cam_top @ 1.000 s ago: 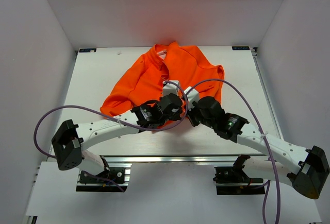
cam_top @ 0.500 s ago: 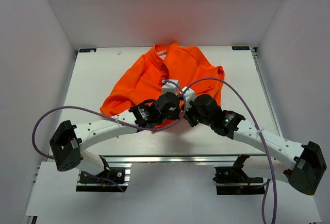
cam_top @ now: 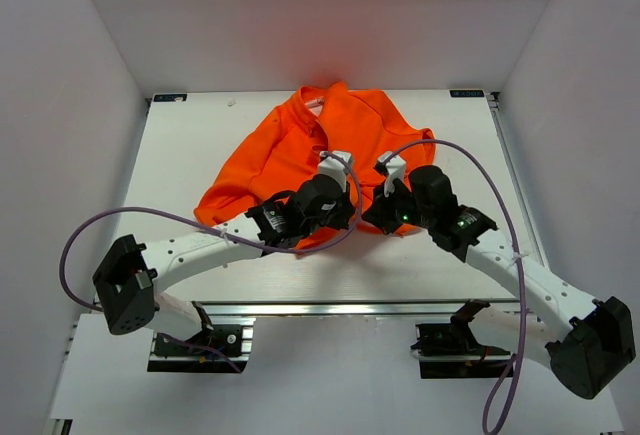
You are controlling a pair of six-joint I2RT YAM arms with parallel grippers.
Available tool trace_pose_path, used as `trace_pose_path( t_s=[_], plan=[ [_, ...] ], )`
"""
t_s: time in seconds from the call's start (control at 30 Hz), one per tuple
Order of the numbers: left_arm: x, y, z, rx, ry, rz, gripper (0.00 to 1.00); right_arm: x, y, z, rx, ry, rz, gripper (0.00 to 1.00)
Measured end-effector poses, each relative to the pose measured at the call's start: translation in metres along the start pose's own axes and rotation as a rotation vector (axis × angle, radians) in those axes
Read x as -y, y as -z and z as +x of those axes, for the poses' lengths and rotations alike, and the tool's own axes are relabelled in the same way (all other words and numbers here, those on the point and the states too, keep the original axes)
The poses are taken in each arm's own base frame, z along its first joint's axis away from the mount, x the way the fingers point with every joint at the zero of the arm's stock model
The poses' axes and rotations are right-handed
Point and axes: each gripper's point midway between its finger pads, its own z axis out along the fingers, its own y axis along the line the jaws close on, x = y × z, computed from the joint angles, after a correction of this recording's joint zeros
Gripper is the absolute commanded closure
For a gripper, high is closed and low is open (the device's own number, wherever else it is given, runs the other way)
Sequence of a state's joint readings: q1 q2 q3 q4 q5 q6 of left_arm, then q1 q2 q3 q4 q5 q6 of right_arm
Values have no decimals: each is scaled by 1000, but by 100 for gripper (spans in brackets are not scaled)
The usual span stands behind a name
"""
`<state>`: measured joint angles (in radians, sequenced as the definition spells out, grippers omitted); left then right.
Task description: Zip up the jacket
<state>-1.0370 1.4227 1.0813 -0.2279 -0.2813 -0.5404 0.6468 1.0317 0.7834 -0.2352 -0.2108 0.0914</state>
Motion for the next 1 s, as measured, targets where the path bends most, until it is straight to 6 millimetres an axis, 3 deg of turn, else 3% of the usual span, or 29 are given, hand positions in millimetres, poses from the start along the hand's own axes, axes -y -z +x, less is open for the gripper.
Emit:
trace_pose_path(
  t_s=[0.43, 1.0],
  plan=[
    [-2, 1, 8, -57, -51, 52, 100, -15, 3, 11, -18, 76, -185, 100],
    [-1, -2, 0, -55, -150, 150, 100, -4, -15, 8, -58, 105, -232, 100]
  ],
)
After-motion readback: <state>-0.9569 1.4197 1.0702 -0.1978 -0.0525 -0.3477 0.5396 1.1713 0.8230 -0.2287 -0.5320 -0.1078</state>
